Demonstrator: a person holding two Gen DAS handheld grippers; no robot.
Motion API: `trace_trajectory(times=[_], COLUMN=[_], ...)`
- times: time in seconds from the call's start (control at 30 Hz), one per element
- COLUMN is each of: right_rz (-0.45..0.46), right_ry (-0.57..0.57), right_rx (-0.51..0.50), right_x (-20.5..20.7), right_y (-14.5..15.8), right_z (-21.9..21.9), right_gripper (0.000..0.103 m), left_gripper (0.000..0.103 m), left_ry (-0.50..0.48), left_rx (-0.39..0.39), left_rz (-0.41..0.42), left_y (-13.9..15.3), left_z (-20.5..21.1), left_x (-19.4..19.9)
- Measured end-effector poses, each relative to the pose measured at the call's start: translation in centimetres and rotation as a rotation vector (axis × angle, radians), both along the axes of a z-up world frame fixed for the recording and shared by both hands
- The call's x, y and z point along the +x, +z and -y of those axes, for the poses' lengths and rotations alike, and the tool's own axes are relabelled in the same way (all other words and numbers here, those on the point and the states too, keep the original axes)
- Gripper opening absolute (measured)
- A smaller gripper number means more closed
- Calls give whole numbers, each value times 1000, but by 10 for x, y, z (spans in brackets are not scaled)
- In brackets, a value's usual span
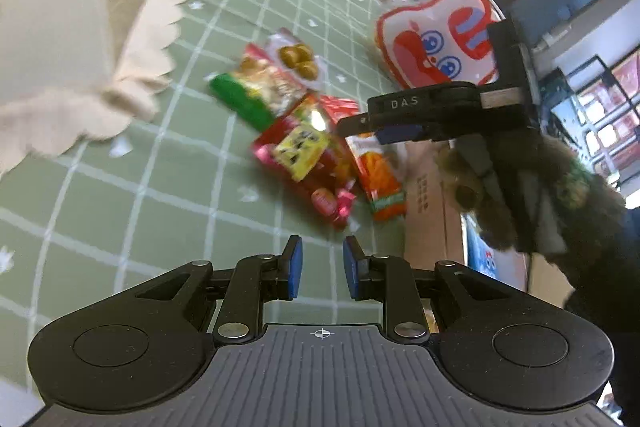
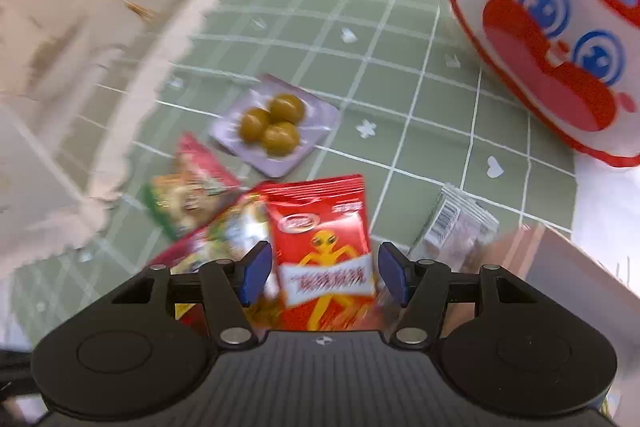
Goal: Organize snacks
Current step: 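Grasp the red spicy-strip packet from the snack pile with the right tool, then pass the red spicy-strip packet from the right tool to the left tool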
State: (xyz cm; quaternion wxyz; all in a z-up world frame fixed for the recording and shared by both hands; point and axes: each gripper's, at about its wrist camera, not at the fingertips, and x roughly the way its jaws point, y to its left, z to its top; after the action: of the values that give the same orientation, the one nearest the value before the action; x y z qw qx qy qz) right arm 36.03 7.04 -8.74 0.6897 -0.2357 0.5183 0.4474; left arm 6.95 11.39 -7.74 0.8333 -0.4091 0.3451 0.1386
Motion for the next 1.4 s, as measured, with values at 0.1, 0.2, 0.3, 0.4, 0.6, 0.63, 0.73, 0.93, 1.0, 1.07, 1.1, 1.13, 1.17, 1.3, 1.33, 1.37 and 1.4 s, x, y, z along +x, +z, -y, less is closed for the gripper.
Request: trace_trajectory(times=[0.1, 0.2, 0.3, 0.4, 0.6, 0.63, 0.73, 0.93, 1.0, 1.07, 1.1, 1.13, 1.17, 1.3, 1.33, 1.37, 1.4], right_rz=[0, -33, -101, -226, -354, -348, -265, 65, 167, 241, 263, 282, 291, 321, 331, 343, 348], right_ry=[12, -12, -78, -162, -349, -355, -356, -327, -333, -343, -345, -345, -342, -327, -323, -319, -317], right_rx=[-1, -1, 22, 63, 140, 161, 212, 228, 206, 182, 170, 153, 140, 126, 129, 132, 132], right_x=[-6, -18, -34, -56, -112, -119, -135, -159, -163, -165, -165, -164, -163, -165, -167, -168, -170], right_y=[0, 5, 14, 21, 15, 15, 19, 43, 45, 43, 41, 36, 32, 12, 8, 4, -1], right_z=[-3, 2, 17, 40, 97, 106, 132, 197, 218, 238, 247, 255, 262, 286, 290, 293, 295], right_gripper=[51, 46, 45, 45, 51, 53, 55, 55, 56, 59, 59, 59, 59, 59, 59, 59, 59], left_gripper=[25, 25, 25, 25, 25, 25, 25, 25, 26, 28, 28, 28, 28, 34, 42, 47, 54], left_ry=[24, 27, -1, -61, -205, -219, -234, -255, -285, -306, -312, -320, -327, -348, -357, -359, -359], left_rx=[-28, -41, -42, -34, -16, -8, 44, 220, 312, 438, 487, 527, 543, 573, 564, 549, 536], left_rz=[-1, -22, -32, -27, 10, 5, -35, -90, -115, -160, -189, -226, -250, -305, -301, -293, -285], left_y=[-7, -13, -14, -11, 1, 2, 3, 13, 15, 13, 11, 7, 3, -6, -7, -7, -7], left_z=[-10, -17, -22, -22, -7, -4, 8, 47, 68, 92, 102, 111, 116, 132, 133, 134, 134], left_x=[-21, -32, -40, -45, -48, -47, -44, -20, -8, 6, 13, 20, 24, 37, 39, 40, 42])
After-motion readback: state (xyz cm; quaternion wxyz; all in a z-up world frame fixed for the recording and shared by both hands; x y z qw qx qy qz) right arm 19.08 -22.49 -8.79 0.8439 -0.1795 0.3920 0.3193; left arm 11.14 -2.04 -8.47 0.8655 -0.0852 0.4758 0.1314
